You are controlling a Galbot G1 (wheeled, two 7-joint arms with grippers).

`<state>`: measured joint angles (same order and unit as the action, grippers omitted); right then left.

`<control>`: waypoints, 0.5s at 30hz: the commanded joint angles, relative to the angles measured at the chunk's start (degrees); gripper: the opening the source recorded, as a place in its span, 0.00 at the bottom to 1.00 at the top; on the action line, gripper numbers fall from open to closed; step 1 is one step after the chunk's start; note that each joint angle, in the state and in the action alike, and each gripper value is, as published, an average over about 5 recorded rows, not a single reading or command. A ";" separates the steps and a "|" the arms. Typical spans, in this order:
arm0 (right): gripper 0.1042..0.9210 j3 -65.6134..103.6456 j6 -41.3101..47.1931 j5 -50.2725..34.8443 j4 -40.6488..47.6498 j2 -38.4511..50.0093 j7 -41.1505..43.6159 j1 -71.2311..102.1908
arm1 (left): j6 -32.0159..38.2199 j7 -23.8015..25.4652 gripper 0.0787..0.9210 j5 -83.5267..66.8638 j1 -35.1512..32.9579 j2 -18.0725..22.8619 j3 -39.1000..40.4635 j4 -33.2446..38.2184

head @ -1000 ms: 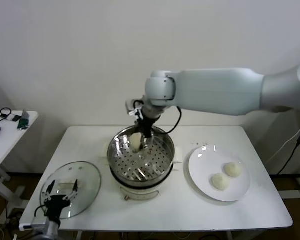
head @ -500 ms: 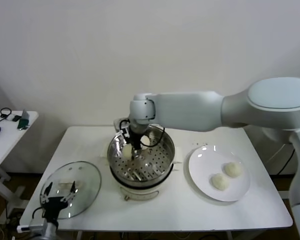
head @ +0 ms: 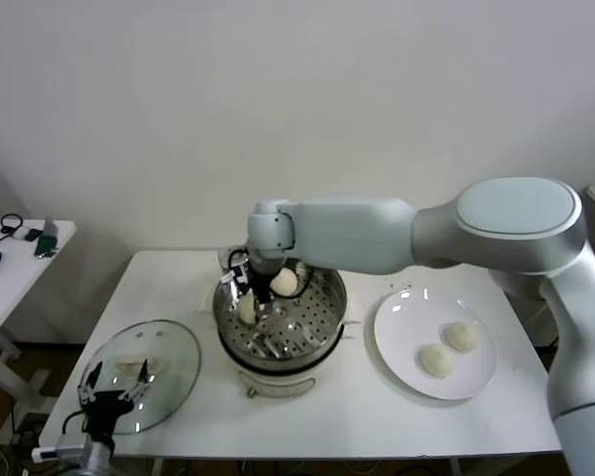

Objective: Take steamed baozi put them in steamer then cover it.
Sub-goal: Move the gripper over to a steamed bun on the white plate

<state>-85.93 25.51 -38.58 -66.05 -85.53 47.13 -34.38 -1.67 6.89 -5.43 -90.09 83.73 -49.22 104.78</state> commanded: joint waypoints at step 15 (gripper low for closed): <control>0.88 -12.30 -10.08 -9.51 -10.33 28.76 15.79 -24.70 | -0.38 -0.55 0.88 -0.63 1.03 0.24 0.08 -1.46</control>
<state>-91.26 18.69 -44.63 -72.18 -69.91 57.00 -47.88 -1.91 6.38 -5.78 -89.19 84.04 -49.17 103.53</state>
